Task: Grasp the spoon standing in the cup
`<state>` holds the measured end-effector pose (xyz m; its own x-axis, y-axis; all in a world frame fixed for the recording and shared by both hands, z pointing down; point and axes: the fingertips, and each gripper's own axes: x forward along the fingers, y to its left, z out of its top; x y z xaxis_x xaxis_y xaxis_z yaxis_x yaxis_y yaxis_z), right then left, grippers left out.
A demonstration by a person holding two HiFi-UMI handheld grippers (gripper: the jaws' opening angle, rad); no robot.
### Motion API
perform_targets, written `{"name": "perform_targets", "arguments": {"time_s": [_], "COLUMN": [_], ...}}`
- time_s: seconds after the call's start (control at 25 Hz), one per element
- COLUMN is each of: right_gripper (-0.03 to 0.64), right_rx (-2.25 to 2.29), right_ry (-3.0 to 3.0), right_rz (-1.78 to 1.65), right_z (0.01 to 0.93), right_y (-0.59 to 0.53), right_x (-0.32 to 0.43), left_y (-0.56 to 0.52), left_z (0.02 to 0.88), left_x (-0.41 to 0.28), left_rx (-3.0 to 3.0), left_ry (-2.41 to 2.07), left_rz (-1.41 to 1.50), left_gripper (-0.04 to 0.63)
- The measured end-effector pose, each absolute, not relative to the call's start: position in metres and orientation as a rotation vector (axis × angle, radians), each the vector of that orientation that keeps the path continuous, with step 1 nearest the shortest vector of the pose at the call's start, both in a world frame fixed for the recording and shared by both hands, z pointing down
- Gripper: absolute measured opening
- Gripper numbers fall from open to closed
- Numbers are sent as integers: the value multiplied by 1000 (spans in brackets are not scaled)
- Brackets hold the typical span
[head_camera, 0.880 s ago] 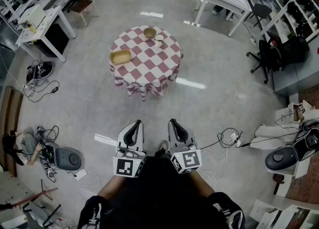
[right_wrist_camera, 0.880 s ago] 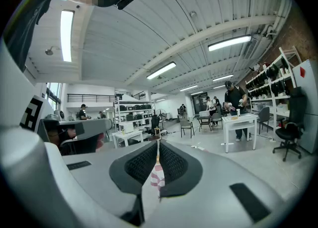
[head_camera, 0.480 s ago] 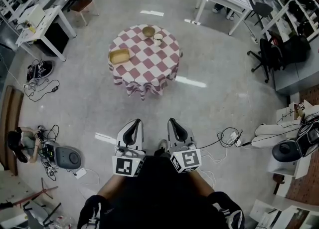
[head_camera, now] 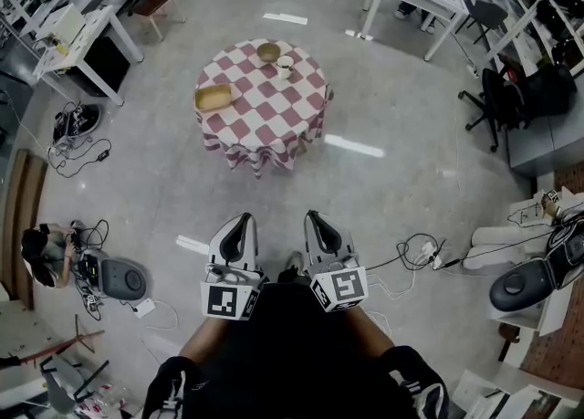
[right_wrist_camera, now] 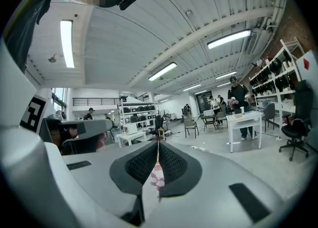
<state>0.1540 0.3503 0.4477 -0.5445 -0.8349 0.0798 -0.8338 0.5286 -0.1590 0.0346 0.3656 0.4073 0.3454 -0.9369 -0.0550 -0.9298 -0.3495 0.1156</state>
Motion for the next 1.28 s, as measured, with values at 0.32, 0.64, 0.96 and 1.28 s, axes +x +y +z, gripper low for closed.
{"name": "perform_targets", "arguments": {"time_s": [0.32, 0.64, 0.96, 1.28], "right_gripper": [31, 31, 31, 31], "right_rx": [-1454, -1483, -1538, -1615], "right_ry": [2766, 2789, 2809, 2803], "right_rz": [-289, -307, -292, -294], "right_z": [456, 472, 469, 474], "right_y": [327, 267, 179, 103], "right_x": [169, 169, 145, 108], "left_y": [352, 295, 195, 123], "left_z": [418, 433, 423, 426], "left_x": [45, 47, 30, 2], "left_rx": [2471, 2454, 2508, 2544], "left_ry": [-1821, -1792, -1712, -1615], "left_rz": [-109, -84, -137, -130], "left_gripper": [9, 9, 9, 9]}}
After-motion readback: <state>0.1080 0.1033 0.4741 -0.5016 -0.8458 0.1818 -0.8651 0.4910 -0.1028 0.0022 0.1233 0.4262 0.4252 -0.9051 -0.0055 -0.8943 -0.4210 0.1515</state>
